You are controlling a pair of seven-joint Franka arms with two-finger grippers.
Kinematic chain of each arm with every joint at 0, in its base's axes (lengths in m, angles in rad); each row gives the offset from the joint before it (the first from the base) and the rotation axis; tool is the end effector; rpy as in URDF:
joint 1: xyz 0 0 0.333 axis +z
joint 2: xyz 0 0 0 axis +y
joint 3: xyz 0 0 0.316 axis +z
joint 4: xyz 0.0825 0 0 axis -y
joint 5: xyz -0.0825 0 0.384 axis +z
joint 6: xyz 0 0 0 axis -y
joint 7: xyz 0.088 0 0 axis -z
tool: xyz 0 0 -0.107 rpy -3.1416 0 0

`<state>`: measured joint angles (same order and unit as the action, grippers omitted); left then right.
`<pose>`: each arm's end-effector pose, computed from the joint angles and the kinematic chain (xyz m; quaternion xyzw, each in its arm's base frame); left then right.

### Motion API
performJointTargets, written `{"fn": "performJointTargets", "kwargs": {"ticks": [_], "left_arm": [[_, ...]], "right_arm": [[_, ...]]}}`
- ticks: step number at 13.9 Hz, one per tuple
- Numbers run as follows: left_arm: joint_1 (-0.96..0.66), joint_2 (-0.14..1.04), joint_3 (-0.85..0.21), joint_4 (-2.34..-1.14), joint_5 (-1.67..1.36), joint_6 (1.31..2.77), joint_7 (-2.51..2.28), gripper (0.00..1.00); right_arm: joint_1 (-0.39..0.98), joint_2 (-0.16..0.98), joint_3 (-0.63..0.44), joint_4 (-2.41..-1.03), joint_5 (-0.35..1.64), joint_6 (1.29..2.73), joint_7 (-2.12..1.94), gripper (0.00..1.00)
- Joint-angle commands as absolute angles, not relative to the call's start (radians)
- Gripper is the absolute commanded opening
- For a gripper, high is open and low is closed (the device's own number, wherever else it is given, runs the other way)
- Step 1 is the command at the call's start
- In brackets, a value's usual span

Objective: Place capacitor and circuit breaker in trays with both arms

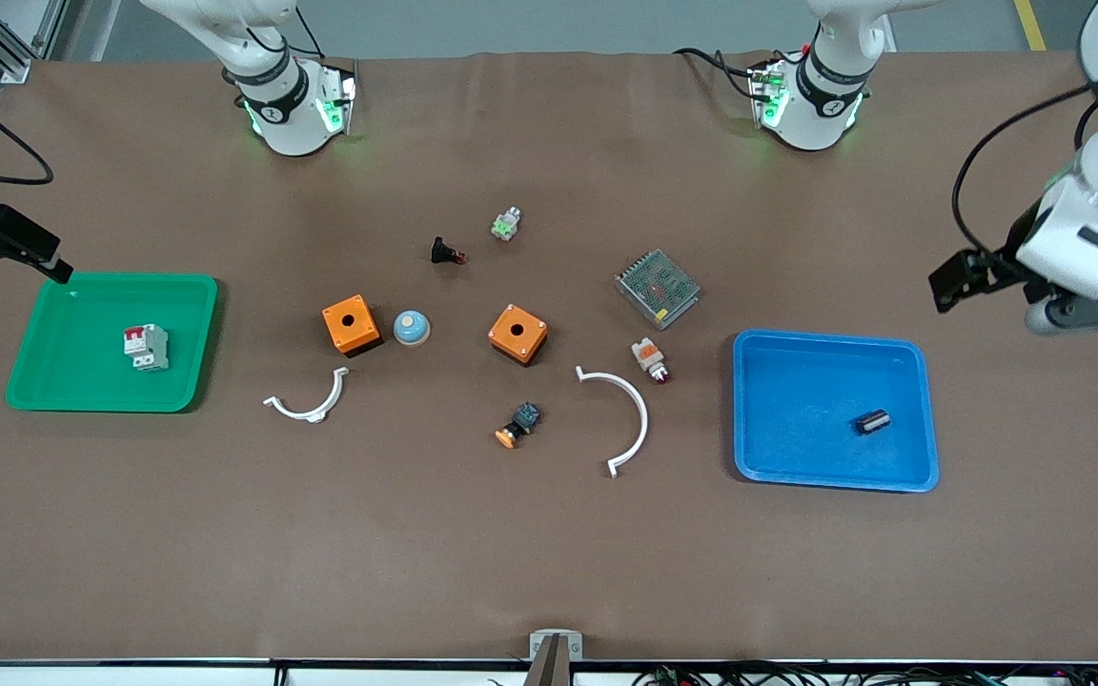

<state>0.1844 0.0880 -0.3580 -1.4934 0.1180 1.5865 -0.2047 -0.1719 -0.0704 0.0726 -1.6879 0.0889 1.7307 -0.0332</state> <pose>0.5768 -0.0789 0.6159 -0.9989 -0.0156 -0.0134 0.0418 0.5453 -0.0448 0.6223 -0.9968 0.0375 -0.0591 0.0378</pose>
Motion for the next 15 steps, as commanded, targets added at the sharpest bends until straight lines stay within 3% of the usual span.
{"fn": "performJointTargets", "kwargs": {"ticks": [1, 3, 5, 7, 12, 15], "left_arm": [[0.205, 0.019, -0.351, -1.508, 0.066, 1.525, -0.129, 1.00], [0.193, -0.043, -0.321, -1.557, 0.002, 1.502, -0.107, 1.00], [0.064, -0.103, -0.182, -1.627, -0.020, 1.503, -0.107, 1.00], [-0.009, -0.143, -0.114, -1.675, -0.037, 1.503, -0.117, 1.00], [-0.097, -0.178, -0.054, -1.723, -0.037, 1.519, -0.144, 1.00], [-0.049, -0.170, -0.064, -1.701, -0.029, 1.520, -0.120, 1.00]], "right_arm": [[-0.160, -0.089, 0.074, -1.697, 0.049, 1.727, -0.020, 1.00], [-0.158, -0.090, 0.071, -1.697, 0.049, 1.726, -0.020, 1.00], [-0.160, -0.091, 0.071, -1.697, 0.049, 1.724, -0.021, 1.00], [-0.160, -0.091, 0.069, -1.697, 0.049, 1.720, -0.021, 1.00], [-0.163, -0.091, 0.067, -1.700, 0.049, 1.718, -0.023, 1.00], [-0.164, -0.089, 0.066, -1.700, 0.049, 1.718, -0.023, 1.00]]}}
